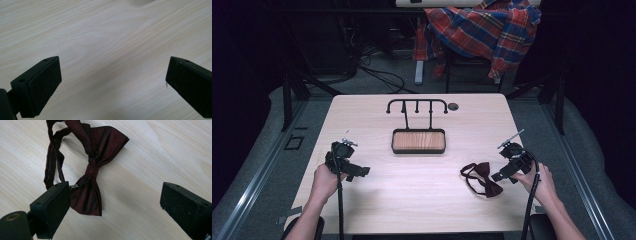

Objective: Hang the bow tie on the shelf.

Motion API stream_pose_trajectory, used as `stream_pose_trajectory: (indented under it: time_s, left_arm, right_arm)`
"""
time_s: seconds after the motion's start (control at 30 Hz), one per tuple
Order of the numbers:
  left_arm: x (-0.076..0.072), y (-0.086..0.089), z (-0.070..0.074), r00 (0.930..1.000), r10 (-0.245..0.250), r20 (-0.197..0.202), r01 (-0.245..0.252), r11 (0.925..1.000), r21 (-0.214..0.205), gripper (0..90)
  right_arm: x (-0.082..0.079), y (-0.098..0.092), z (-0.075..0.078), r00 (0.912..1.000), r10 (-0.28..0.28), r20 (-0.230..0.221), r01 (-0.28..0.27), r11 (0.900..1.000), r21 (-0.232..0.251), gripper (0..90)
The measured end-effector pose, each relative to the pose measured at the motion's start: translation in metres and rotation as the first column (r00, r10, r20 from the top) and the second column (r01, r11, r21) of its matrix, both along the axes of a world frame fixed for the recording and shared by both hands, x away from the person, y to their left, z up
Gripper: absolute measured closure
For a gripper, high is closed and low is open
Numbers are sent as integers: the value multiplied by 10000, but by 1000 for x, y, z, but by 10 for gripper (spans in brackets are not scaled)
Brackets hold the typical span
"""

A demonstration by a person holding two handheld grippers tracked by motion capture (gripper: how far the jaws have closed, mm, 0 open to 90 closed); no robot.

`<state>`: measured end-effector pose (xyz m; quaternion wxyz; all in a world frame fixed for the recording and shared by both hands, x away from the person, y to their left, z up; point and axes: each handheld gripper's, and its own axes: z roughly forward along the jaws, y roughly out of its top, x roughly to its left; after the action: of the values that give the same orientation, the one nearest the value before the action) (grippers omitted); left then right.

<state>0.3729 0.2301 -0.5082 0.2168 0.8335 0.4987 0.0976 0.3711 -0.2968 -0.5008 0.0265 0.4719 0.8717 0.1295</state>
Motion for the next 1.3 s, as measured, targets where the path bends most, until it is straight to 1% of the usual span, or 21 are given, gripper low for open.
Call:
stream_pose_trajectory:
  time_s: [0.17,0.2,0.27,0.3,0.33,0.47,0.57,0.6,0.63,0.67,0.7,0.8,0.83,0.87,0.93,0.97,1.0,1.03,1.07,1.13,1.3]
  left_arm:
    - [0,0,0,10000,-10,-8,10,10000,-12,2]
    - [-1,1,0,10000,-15,4,15,10000,-3,2]
    - [-1,1,0,10000,20,13,-20,10000,-13,2]
    - [-1,1,0,10000,20,12,-20,10000,-25,2]
    - [0,1,0,10000,31,11,-31,10000,-16,2]
    - [0,-1,0,10000,-71,-16,71,10000,5,2]
    - [0,-1,0,10000,-87,-13,87,10000,-4,2]
    - [0,-1,0,10000,-80,-19,80,10000,-27,2]
    - [0,-1,0,10000,-42,3,42,10000,-38,2]
    - [0,0,0,10000,-11,-12,10,10000,-32,2]
    - [0,0,0,10000,-9,-6,9,10000,-41,2]
    - [0,-1,0,10000,-70,-19,70,10000,-42,2]
    - [0,-1,0,10000,-78,-14,78,10000,-38,2]
    - [0,-1,0,9999,-98,-29,98,9999,-33,2]
    - [1,-1,-1,9999,-105,-20,105,9999,-34,2]
    - [1,-1,-1,9999,-104,-23,103,9999,-33,2]
    - [1,-1,-1,9999,-105,-23,105,9999,-32,2]
    - [0,-1,-1,9999,-102,-24,101,9999,-35,2]
    - [0,-1,-1,9999,-107,-26,106,9999,-28,2]
    - [0,-2,-1,9999,-107,-40,107,9999,-20,2]
    - [1,-2,-1,9999,-112,-43,112,9999,-38,2]
  right_arm:
    - [0,1,0,9998,-42,-187,45,9999,136,69]
    - [-1,2,-1,9998,-189,-74,190,9997,147,61]
    - [0,4,-3,9999,-120,35,119,9994,320,41]
    - [0,4,-3,9999,-122,57,121,9997,234,38]
    - [1,4,-2,9999,119,-35,-119,9999,89,18]
    - [1,4,-4,9997,181,-191,-182,9998,-36,5]
    - [2,6,-7,9999,125,-101,-124,9999,60,0]
    - [2,8,-10,10000,-33,32,32,9997,263,0]
    - [4,9,-7,9992,192,-352,-192,9998,10,0]
    - [2,13,-13,9996,-271,31,269,9988,416,3]
    - [5,13,-12,9995,234,-200,-230,9996,173,12]
    - [6,18,-12,9995,205,-246,-197,9993,318,55]
    - [7,19,-13,9996,292,14,-293,9988,389,96]
    - [8,22,-13,9994,316,-157,-307,9980,549,143]
    - [9,23,-14,9992,375,-148,-367,9980,508,157]
    - [8,26,-16,9999,166,-33,-164,9986,510,188]
    - [9,28,-18,9997,254,-68,-249,9978,618,229]
    - [7,31,-22,9999,-61,109,51,9957,924,268]
    - [11,30,-20,9980,574,-256,-566,9979,315,337]
    - [11,32,-22,9984,488,-279,-478,9983,337,369]
    - [14,36,-29,9961,701,-542,-716,9971,-266,509]
